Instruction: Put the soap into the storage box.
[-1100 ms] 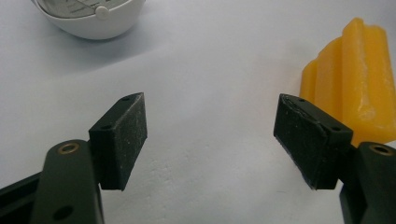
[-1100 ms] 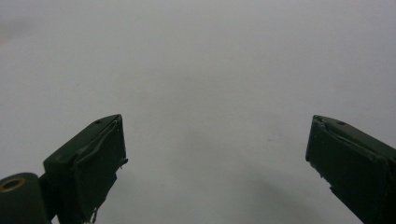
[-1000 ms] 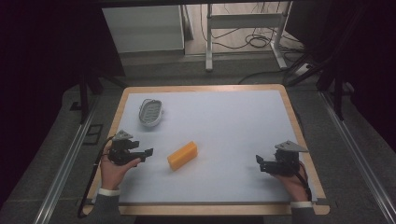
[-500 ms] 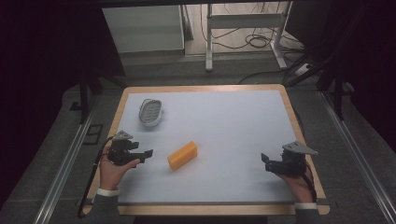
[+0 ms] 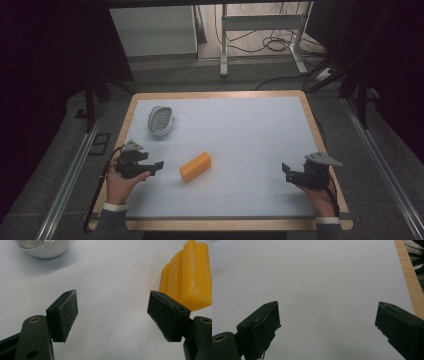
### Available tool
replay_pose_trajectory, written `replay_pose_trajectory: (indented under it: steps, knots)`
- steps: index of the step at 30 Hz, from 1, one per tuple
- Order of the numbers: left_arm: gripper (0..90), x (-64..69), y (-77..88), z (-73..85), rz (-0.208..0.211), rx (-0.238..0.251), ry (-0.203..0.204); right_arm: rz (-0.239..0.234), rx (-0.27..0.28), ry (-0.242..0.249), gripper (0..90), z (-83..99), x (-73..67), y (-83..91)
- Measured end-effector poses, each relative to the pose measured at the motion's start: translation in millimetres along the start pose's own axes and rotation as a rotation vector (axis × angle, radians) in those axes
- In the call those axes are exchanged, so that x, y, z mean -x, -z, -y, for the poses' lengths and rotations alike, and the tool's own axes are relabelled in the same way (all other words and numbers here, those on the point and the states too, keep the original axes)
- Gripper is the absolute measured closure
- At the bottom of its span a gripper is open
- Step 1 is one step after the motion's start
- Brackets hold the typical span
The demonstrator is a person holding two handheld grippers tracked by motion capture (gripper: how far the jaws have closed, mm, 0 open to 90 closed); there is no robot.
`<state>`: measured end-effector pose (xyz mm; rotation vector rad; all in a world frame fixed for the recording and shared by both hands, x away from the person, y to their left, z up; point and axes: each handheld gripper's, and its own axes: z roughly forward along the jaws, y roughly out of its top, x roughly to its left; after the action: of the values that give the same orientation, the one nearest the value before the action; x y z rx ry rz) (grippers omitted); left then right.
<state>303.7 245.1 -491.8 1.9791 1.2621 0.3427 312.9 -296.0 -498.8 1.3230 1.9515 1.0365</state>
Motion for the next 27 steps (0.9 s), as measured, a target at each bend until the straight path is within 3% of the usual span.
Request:
replay_pose_trajectory:
  steps: [4, 15, 27]
  knots:
    - [25.2, 4.8, 3.4, -3.3, 0.002, -0.007, -0.016, 0.005, 0.009, -0.024, 6.5, 0.3, 0.7, 1.0]
    - [23.2, 17.9, 20.5, -21.3, -0.006, -0.015, -0.072, 0.012, 0.016, -0.026, 6.7, 1.3, 1.4, 5.3]
    - [20.5, 42.7, 18.7, -51.4, 0.040, -0.054, -0.166, 0.030, 0.011, -0.037, 6.8, 3.5, 4.9, 8.1]
